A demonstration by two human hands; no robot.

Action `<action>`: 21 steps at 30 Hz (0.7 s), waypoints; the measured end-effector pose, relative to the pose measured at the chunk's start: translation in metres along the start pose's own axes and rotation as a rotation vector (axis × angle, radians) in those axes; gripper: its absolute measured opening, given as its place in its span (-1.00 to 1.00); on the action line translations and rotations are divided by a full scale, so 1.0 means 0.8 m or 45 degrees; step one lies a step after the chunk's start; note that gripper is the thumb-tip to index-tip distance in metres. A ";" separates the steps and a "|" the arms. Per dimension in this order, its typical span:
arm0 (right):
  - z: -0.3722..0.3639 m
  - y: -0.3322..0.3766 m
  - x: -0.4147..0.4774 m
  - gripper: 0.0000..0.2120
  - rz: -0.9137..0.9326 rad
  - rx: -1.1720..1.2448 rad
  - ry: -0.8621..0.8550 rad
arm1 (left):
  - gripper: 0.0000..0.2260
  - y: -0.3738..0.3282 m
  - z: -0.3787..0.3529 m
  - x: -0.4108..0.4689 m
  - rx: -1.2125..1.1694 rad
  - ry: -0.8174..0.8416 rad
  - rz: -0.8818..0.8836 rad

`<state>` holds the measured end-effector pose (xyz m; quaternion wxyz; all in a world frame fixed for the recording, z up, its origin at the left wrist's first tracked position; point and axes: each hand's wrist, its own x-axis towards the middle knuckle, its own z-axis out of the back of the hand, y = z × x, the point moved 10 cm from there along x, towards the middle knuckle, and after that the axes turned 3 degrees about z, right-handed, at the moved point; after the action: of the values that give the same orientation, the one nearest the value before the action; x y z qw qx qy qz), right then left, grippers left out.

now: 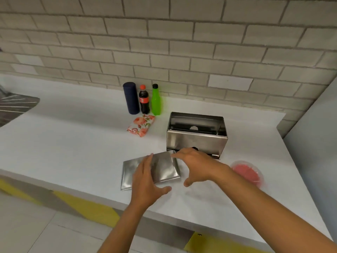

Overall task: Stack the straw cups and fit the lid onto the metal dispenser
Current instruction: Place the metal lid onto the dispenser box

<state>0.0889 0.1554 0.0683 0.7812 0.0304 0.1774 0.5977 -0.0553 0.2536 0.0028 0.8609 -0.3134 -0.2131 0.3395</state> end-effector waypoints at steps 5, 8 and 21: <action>-0.025 0.038 0.053 0.23 0.170 -0.118 0.081 | 0.38 0.043 0.020 0.036 0.158 0.177 0.126; -0.040 0.050 0.082 0.32 0.226 -0.192 0.151 | 0.43 0.060 0.016 0.051 0.244 0.301 0.157; -0.074 0.048 0.149 0.43 0.272 -0.383 0.350 | 0.47 0.097 -0.015 0.085 0.317 0.610 0.233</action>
<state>0.0612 0.2694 -0.0059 0.6778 -0.1495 0.1868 0.6952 -0.0377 0.3420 -0.0483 0.8844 -0.2945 0.0690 0.3556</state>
